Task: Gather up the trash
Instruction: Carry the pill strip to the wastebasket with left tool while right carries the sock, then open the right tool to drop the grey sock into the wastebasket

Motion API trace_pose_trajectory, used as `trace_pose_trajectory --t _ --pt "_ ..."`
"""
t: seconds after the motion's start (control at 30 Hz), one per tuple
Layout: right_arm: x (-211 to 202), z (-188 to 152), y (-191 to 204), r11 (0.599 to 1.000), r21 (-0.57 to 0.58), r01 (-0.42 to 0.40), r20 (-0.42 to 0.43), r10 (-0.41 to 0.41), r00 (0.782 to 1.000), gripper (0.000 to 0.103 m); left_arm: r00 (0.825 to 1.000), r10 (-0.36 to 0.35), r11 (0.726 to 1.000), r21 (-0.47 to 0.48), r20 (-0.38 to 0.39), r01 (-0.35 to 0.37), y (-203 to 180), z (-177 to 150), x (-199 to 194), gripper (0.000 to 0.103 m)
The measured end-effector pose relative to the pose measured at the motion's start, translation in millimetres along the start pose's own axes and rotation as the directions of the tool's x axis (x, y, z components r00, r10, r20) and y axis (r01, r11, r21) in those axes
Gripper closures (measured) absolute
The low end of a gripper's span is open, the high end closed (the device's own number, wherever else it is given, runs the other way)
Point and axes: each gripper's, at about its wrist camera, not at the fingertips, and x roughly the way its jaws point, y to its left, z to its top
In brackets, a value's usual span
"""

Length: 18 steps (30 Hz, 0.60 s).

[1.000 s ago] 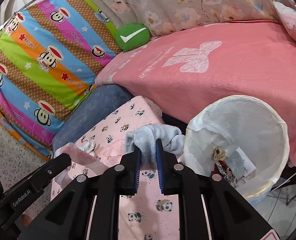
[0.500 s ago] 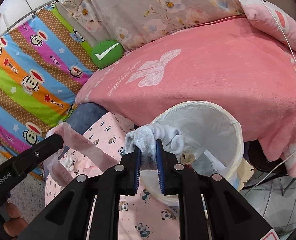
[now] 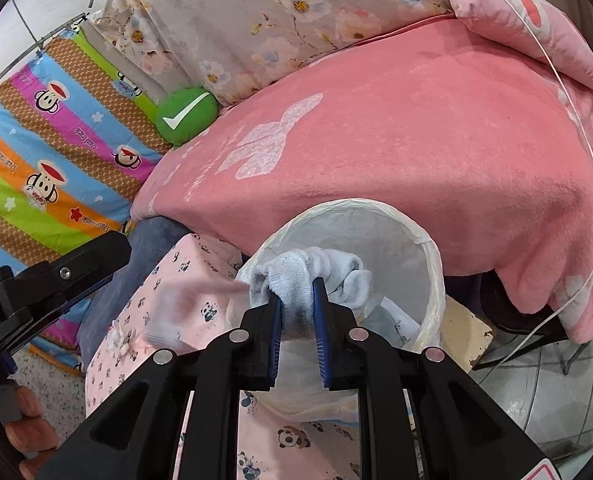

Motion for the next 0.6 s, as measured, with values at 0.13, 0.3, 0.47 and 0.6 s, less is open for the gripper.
trace_pose_trajectory --t 0.13,0.3,0.47,0.6 --pt "6.1 -0.6 -0.3 1.0 0.003 0.005 -0.008 -0.005 1.0 0.087 0.999 0.032 0.999 -0.012 -0.014 -0.032 7.3 -3.4 3.0 0.047" --pt "12.6 -1.3 5.0 1.0 -0.004 0.002 -0.012 -0.002 1.0 0.086 0.998 0.062 0.997 -0.034 -0.026 -0.063 19.5 -6.6 4.8 0.047" --pt "19.5 -3.2 12.8 1.0 -0.018 0.002 -0.02 -0.003 1.0 0.084 0.996 0.082 0.995 -0.051 -0.04 -0.084 31.6 -10.5 6.3 0.047" --pt "23.9 -1.9 21.7 1.0 -0.023 -0.001 -0.021 0.001 1.0 0.079 0.994 0.097 0.993 -0.068 -0.051 -0.101 42.4 -14.6 7.1 0.047"
